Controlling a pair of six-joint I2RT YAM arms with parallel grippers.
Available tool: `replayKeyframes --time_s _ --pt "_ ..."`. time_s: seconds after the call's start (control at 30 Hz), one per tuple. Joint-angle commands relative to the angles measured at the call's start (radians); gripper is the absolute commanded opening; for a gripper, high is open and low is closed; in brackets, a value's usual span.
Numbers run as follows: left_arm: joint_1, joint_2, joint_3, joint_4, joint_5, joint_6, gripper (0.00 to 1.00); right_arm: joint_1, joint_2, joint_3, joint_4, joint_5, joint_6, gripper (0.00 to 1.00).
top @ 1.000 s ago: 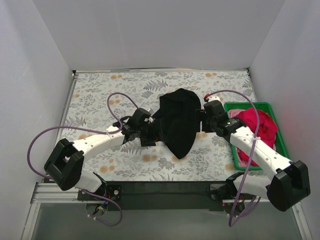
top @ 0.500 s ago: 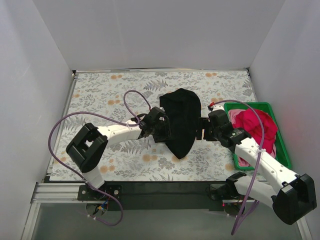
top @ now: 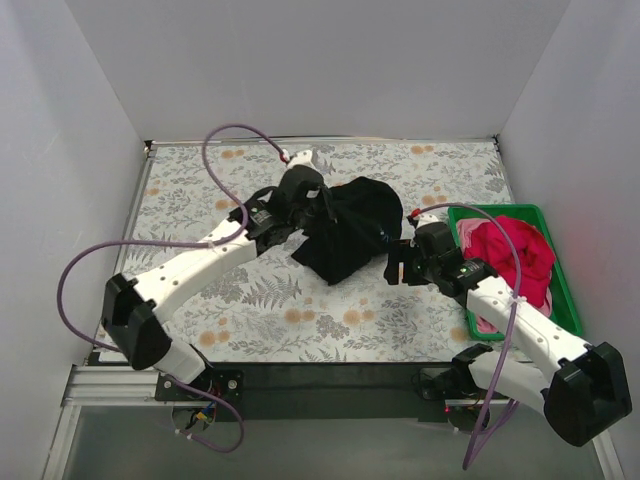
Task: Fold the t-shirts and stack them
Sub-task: Move the tshirt to the center of the board
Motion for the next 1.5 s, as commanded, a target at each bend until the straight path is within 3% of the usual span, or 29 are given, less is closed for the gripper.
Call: replayKeyframes --time_s 0.0,0.27,0.57,0.73,0.9,1.1,1.2,1.27,1.3,1.33,1.37,1.47 --pt "0.008 -0.137 0.093 -0.115 -0.192 0.078 0.0 -0.003 0.032 0.029 0.106 -0.078 -0.055 0.67" --pt "0.008 -0.14 0.197 -0.149 -0.201 0.105 0.0 -0.002 0.114 0.019 0.327 -0.284 -0.054 0.7" --pt "0.008 -0.053 0.434 -0.157 -0.253 0.212 0.0 0.012 0.161 -0.016 0.513 -0.232 0.009 0.72" --pt "0.008 0.001 0.603 -0.141 -0.296 0.296 0.0 0.012 0.151 0.006 0.502 -0.181 -0.022 0.7" --pt "0.01 -0.011 0.751 -0.088 -0.454 0.483 0.0 0.012 0.069 0.05 0.374 -0.121 -0.057 0.7" --pt "0.01 -0.105 0.728 0.076 -0.499 0.673 0.0 0.012 -0.035 0.093 0.214 -0.04 -0.098 0.69" --pt "0.014 -0.151 0.635 0.217 -0.554 0.81 0.0 0.012 -0.072 0.093 0.169 -0.035 -0.105 0.7" --pt "0.085 -0.163 0.524 0.343 -0.551 0.905 0.0 0.012 -0.075 0.093 0.148 -0.037 -0.108 0.7" --pt "0.133 -0.156 0.507 0.342 -0.513 0.883 0.0 0.012 -0.073 0.093 0.143 -0.041 -0.108 0.69" --pt "0.259 -0.144 0.486 0.286 -0.456 0.782 0.0 0.012 -0.07 0.09 0.14 -0.046 -0.108 0.69" --pt "0.319 -0.115 0.466 0.27 -0.343 0.731 0.0 0.014 -0.064 0.09 0.135 -0.055 -0.106 0.69" --pt "0.456 -0.021 0.371 0.368 -0.284 0.718 0.04 0.012 -0.055 0.085 0.131 -0.074 -0.103 0.69"
